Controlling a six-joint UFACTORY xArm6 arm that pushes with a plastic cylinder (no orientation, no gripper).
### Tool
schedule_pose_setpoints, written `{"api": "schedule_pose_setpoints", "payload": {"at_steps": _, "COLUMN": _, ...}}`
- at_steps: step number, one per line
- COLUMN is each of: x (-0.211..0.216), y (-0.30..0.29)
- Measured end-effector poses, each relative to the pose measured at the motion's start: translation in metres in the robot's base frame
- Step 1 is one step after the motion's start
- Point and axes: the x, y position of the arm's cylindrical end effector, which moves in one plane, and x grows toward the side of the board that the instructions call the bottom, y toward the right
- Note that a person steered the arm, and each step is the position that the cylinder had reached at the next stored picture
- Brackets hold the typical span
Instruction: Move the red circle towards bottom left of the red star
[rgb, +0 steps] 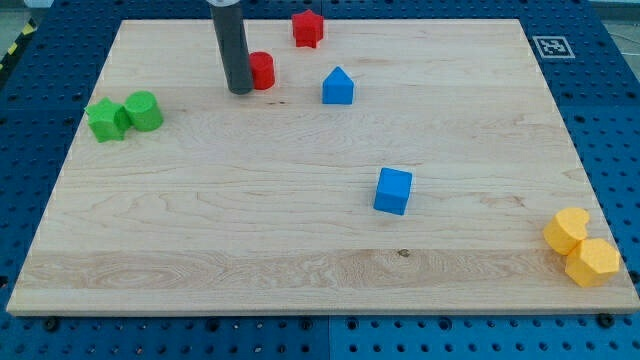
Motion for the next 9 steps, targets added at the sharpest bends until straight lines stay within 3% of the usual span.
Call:
{"api": "schedule_pose_setpoints", "payload": {"at_steps": 3, "x": -0.033, "y": 0.006}}
{"api": "schedule_pose_setpoints", "payload": {"at_steps": 5, "x": -0.008, "y": 0.029}}
{"api": "schedule_pose_setpoints", "payload": {"at_steps": 9, "x": -0.052, "y": 0.042}}
